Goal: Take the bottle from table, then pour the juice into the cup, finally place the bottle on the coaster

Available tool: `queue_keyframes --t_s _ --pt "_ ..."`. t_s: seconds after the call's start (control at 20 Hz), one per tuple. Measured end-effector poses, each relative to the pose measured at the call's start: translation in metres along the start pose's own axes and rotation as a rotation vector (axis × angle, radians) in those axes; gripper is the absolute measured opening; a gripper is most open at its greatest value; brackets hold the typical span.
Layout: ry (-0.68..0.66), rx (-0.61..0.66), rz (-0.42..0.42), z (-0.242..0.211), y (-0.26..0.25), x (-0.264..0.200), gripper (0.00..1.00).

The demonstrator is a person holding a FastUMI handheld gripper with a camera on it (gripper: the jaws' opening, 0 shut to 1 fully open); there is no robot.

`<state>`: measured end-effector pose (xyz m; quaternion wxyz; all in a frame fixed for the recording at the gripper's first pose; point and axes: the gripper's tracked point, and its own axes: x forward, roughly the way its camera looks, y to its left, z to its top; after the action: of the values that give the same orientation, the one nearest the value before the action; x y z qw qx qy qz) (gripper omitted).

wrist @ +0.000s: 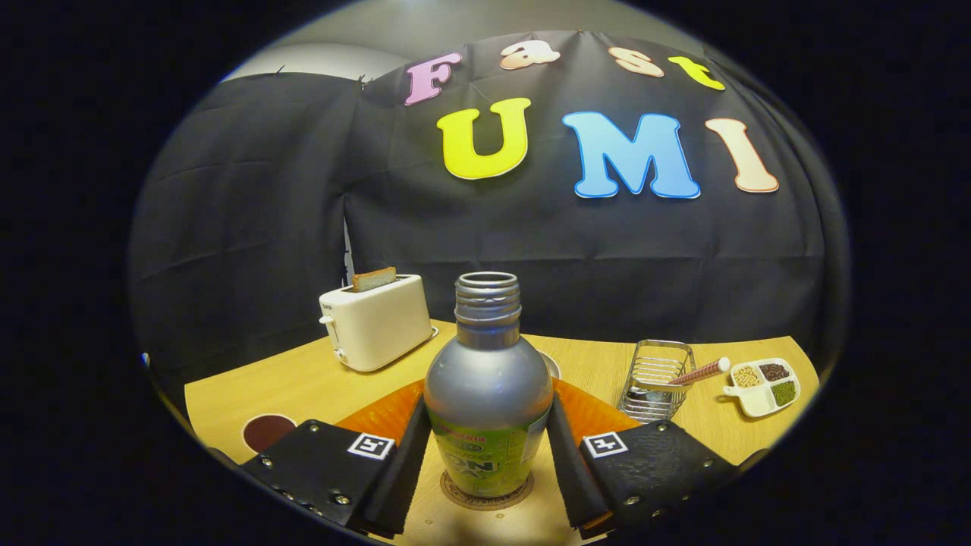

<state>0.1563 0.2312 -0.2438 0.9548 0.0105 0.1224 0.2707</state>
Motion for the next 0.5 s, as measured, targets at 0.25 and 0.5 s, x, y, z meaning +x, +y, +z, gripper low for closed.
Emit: queue_keyframes --t_s 0.25,0.5 --pt "0.033 0.021 -0.025 -0.020 -0.005 0.008 0.76" --pt "0.024 -0.001 -0.028 -0.025 -0.001 0.014 0.76"
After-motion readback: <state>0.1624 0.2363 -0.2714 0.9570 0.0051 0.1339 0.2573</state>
